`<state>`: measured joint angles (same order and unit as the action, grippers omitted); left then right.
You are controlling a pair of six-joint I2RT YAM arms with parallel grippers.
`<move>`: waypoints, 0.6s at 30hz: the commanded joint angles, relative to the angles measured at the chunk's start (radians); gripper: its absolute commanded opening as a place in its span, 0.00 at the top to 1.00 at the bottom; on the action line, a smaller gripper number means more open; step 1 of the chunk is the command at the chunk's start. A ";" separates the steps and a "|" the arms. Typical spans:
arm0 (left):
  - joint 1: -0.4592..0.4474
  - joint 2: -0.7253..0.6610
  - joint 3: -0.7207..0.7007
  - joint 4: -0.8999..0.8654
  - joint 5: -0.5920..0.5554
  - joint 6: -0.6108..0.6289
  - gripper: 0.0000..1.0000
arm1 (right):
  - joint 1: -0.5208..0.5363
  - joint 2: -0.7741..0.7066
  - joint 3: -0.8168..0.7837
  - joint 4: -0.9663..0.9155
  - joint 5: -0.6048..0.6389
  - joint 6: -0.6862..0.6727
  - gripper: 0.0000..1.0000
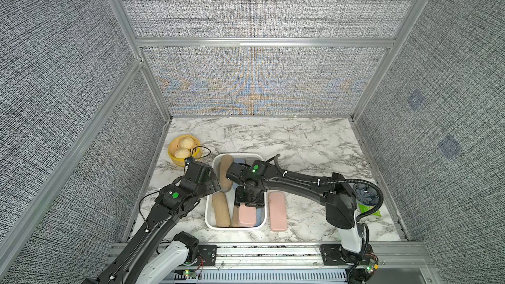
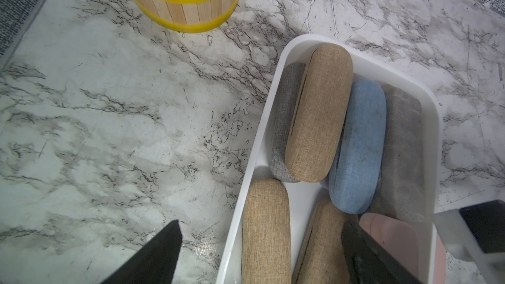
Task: Put the glasses cases into the storage boxes
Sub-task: Place the glasses case in the storage box.
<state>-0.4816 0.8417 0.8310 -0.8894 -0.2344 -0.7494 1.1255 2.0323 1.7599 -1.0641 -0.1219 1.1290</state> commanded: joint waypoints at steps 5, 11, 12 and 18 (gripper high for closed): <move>0.001 0.001 -0.028 0.030 -0.002 -0.001 0.08 | 0.000 0.031 0.010 -0.017 0.089 -0.017 0.35; 0.003 0.016 -0.054 0.057 0.021 -0.006 0.08 | 0.000 0.066 0.027 -0.051 0.123 -0.027 0.34; 0.002 0.016 -0.060 0.063 0.024 -0.007 0.08 | 0.002 0.072 0.029 -0.056 0.128 -0.030 0.34; 0.004 0.020 -0.081 0.079 0.026 -0.012 0.08 | 0.013 0.089 0.061 -0.086 0.173 -0.047 0.29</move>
<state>-0.4801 0.8608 0.7525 -0.8349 -0.2123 -0.7593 1.1374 2.1147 1.8084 -1.1179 -0.0536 1.0985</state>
